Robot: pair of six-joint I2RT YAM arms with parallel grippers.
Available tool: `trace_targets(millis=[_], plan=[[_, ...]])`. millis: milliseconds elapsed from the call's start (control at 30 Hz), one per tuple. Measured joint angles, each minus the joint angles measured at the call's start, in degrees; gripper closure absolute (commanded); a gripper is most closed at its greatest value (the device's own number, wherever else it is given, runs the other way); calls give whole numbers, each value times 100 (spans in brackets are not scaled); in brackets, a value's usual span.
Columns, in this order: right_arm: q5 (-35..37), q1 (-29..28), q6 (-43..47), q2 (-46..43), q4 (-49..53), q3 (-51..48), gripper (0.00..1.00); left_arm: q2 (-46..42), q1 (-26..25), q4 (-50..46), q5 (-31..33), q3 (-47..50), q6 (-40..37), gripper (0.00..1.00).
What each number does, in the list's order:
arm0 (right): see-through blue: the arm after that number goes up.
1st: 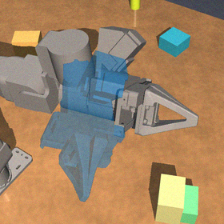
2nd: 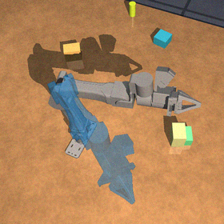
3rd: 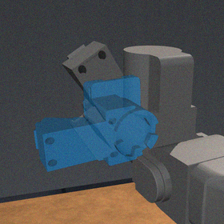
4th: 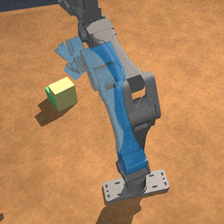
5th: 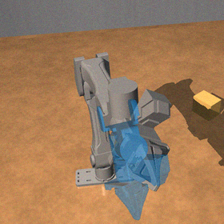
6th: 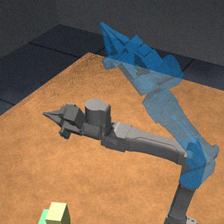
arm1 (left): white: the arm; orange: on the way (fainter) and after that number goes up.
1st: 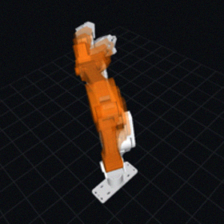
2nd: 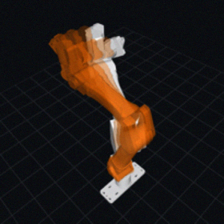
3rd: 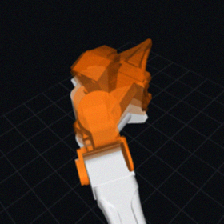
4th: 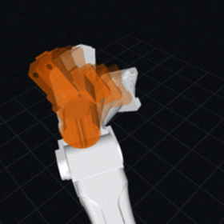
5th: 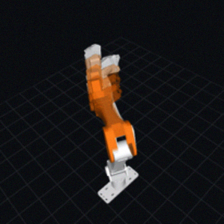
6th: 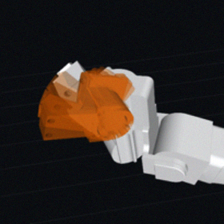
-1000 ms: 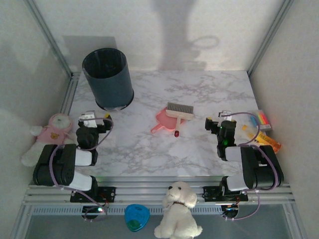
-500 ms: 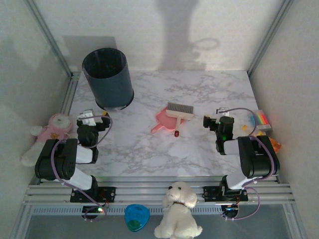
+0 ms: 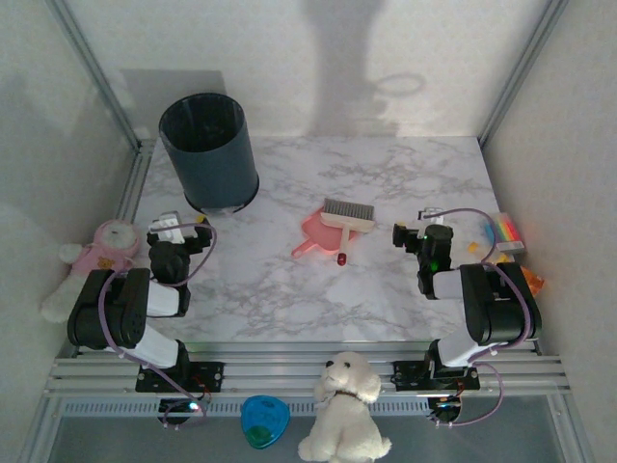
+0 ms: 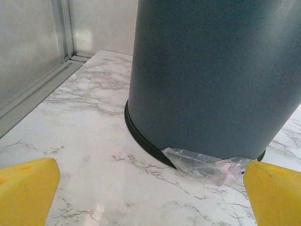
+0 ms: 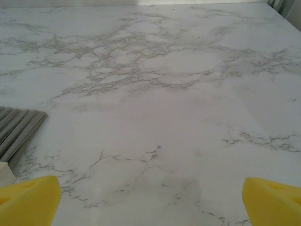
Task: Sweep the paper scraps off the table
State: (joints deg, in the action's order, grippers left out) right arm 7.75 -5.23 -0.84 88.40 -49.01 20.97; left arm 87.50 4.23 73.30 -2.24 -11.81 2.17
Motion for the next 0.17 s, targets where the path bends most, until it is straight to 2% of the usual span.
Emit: trace_targets(millis=[167], plan=[[-11, 0, 0, 0, 0, 0, 1, 0, 0, 0, 15, 0, 0, 0]])
